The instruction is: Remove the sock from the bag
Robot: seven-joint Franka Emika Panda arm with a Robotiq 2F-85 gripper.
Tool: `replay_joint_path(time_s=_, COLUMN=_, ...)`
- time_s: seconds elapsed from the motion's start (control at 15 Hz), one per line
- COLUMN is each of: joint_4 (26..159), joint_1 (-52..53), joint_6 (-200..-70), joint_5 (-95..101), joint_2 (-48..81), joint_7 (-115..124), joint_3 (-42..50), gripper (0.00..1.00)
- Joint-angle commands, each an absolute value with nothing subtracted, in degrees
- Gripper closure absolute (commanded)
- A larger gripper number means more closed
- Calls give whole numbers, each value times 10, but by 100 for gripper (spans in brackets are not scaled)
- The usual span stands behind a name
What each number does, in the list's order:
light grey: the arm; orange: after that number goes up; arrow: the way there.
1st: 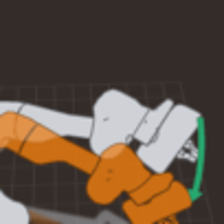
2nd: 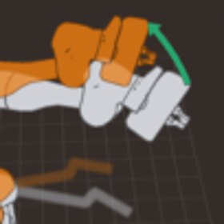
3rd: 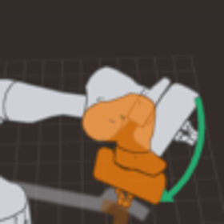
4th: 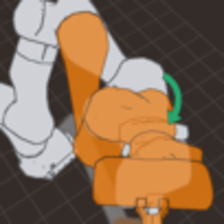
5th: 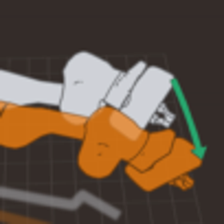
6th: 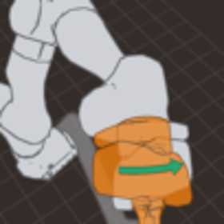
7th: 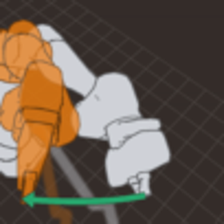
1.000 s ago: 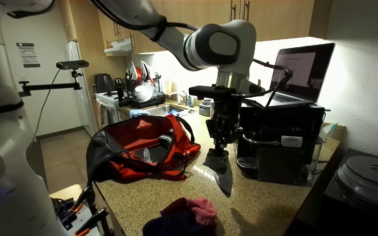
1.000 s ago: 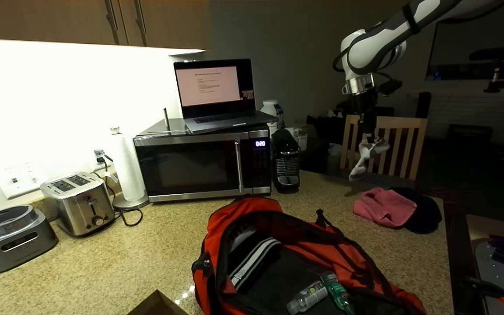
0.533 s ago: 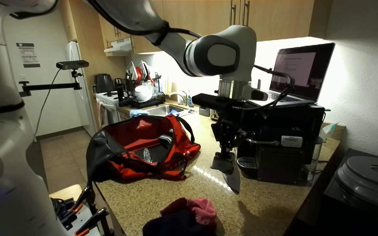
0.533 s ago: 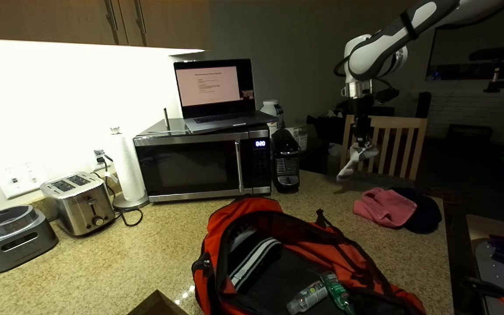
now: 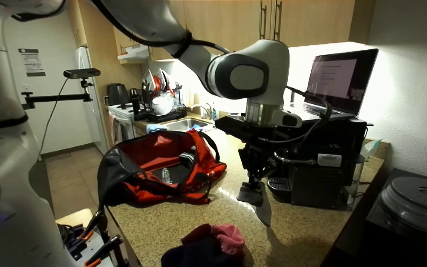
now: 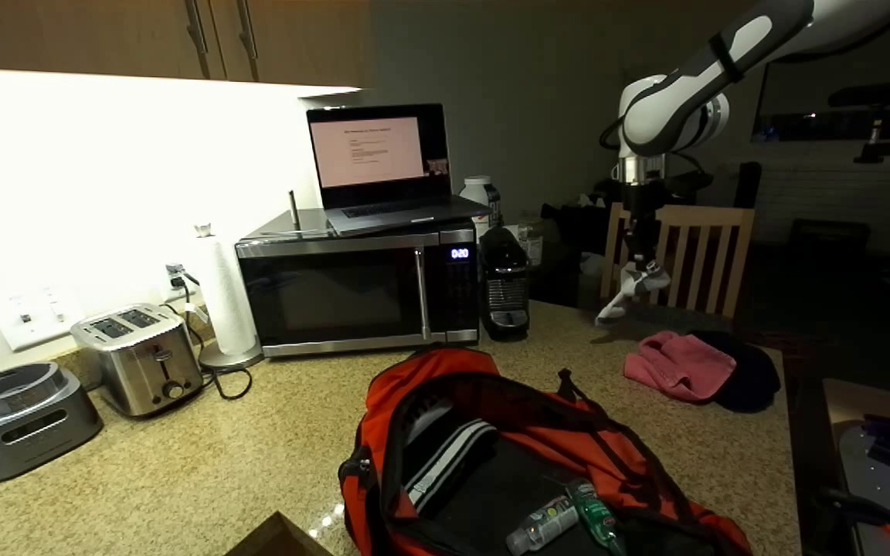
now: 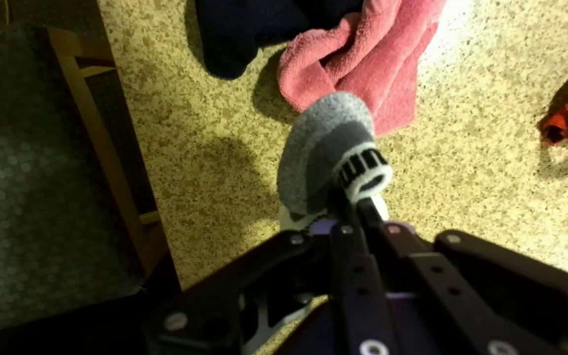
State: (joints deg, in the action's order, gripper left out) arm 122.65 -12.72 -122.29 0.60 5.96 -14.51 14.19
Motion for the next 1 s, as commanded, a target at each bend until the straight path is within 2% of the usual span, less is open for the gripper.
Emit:
replay_joint_path(time_s=0.0, joint_4=1265, joint_1=-143, joint_6=-1267, joint_5=-21, joint_2=56, joint_7=-175, joint_3=139, gripper=97)
replay_joint_path(time_s=0.93, joint_4=1283, joint_1=-147, joint_6=-1268, joint_5=-5, joint_2=64, joint_7=-153, joint_3=141, gripper=96)
